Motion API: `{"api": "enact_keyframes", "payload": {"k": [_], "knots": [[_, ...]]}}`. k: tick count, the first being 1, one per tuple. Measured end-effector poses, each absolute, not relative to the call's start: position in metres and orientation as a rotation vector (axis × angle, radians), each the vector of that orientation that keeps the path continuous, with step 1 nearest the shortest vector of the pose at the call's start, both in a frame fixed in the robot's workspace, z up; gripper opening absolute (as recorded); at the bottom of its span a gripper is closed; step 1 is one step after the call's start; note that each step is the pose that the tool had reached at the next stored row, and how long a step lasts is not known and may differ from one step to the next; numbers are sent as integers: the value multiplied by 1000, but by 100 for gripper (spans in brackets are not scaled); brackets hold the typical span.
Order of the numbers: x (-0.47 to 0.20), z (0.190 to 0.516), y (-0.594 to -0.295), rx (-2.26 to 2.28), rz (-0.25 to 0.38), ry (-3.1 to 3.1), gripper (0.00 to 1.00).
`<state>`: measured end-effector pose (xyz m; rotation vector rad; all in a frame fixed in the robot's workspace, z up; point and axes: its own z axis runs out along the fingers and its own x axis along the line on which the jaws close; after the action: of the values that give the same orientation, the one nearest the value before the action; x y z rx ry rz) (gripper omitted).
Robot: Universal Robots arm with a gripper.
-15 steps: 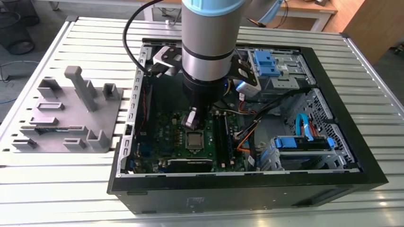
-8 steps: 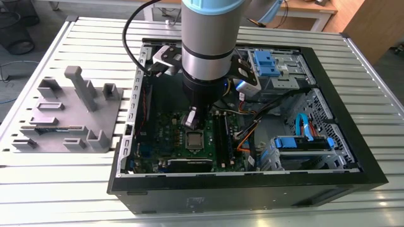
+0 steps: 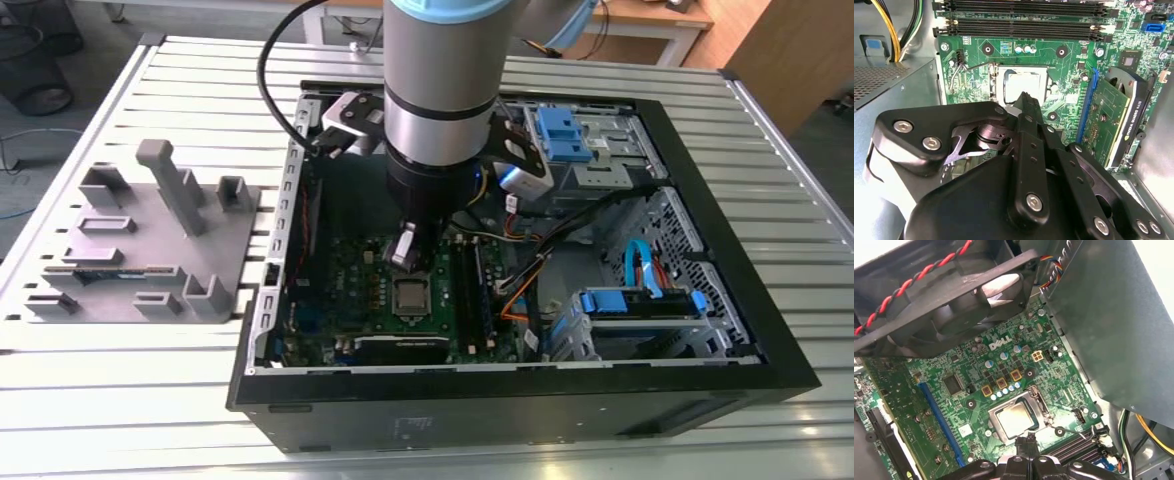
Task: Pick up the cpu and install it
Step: 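Install the first cpu locking lever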
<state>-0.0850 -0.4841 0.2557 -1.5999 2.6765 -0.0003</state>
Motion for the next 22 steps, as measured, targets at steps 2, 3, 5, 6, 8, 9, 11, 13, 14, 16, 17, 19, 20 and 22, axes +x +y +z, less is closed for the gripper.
{"api": "enact_keyframes", "payload": {"k": [2, 3, 5, 6, 8, 9, 11, 13, 14, 16, 17, 19, 20, 22], "knots": [[-85, 256, -484, -1600, 0, 2676, 11], [-85, 256, -484, -1600, 0, 2676, 11], [-85, 256, -484, -1600, 0, 2676, 11], [-85, 256, -483, -1600, 0, 2676, 11], [-85, 255, -481, -1598, 0, 2677, 11], [-85, 255, -481, -1595, 0, 2679, 11], [-85, 255, -479, -1584, 0, 2686, 11], [-85, 255, -479, -1554, 0, 2703, 11], [-85, 255, -479, -1533, 0, 2715, 11], [-85, 254, -479, -1488, -1, 2740, 11], [-85, 254, -479, -1464, -2, 2753, 11], [-85, 254, -478, -1420, -2, 2776, 11], [-85, 254, -478, -1400, -2, 2786, 11], [-85, 254, -477, -1379, -3, 2797, 11]]}}
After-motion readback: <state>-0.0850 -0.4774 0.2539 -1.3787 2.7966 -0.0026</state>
